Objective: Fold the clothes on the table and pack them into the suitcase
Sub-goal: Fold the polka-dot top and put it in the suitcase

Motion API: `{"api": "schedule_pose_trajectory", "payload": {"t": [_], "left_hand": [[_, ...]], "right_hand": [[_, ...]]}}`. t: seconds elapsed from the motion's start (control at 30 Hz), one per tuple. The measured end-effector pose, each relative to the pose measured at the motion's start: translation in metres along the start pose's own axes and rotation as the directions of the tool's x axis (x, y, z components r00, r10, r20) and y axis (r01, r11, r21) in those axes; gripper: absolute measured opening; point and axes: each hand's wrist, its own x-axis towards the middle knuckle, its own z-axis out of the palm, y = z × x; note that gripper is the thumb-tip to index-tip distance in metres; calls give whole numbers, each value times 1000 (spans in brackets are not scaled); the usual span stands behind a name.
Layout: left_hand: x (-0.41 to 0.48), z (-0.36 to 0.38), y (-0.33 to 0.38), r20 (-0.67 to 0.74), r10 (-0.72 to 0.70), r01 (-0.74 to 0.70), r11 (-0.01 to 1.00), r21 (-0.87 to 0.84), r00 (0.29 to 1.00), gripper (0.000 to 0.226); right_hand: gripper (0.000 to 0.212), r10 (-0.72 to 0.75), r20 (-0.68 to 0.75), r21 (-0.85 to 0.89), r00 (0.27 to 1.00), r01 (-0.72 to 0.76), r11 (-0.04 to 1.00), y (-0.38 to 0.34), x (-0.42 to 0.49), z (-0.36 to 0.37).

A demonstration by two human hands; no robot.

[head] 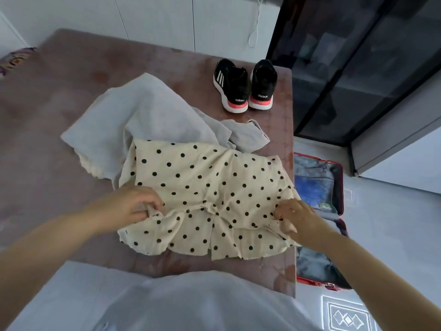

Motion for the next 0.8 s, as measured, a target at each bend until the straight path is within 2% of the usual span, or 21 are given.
{"api": "schedule_pose_trajectory", "payload": {"t": [0.07, 0.13, 0.2, 0.27, 0.33, 0.37, 0.43, 0.5, 0.53, 0.6, 0.67, 0.73, 0.8], "left_hand": [[-13, 14, -2, -19, 24, -24, 1000, 1, 1000, 41], [-18, 16, 5, -62, 23, -25, 999, -37, 998, 29], [-20, 11, 15, -124, 13, -22, 997, -79, 992, 24], [-25, 5, 25, -230, -9, -10, 997, -81, 973, 26], [-34, -2, 35, -340, 6, -29, 998, -62, 940, 34], [-39, -4, 38, -366, 44, -63, 997, -41, 930, 33], [-45, -4, 39, -334, 144, -125, 989, 79, 931, 24], [-46, 8, 27, -263, 244, -170, 946, 275, 934, 19], [-46, 19, 18, -214, 261, -172, 916, 361, 941, 18], [-48, 44, 2, -104, 197, -131, 885, 447, 975, 24], [-49, 63, -9, -30, 119, -89, 866, 491, 992, 40], [-48, 63, -6, -118, 137, -68, 886, 459, 983, 34], [-36, 41, 5, -285, 168, -71, 945, 320, 944, 31]], "right_hand": [[66, -36, -67, 92, 997, 42, 995, -8, -9, 12], [77, -68, -176, 1, 982, 69, 998, -12, -10, 18], [65, -84, -174, -62, 981, 74, 995, -18, -7, 17], [36, -39, -149, -12, 988, 37, 999, -20, -5, 11], [25, 28, -146, 196, 989, 1, 981, -14, -7, 9], [30, 61, -229, 312, 971, 14, 950, -12, -9, 8], [47, 188, -347, 531, 919, 27, 847, -10, -17, 5], [56, 283, -312, 695, 907, 15, 718, -10, -24, 7], [59, 312, -280, 727, 908, -12, 686, -9, -28, 10], [63, 274, -210, 661, 939, -70, 747, -2, -34, 18], [64, 141, -87, 508, 986, -78, 858, 4, -39, 29], [55, 80, -21, 449, 997, -62, 891, 2, -39, 24], [37, 106, -58, 500, 993, -63, 864, 0, -28, 10]]}}
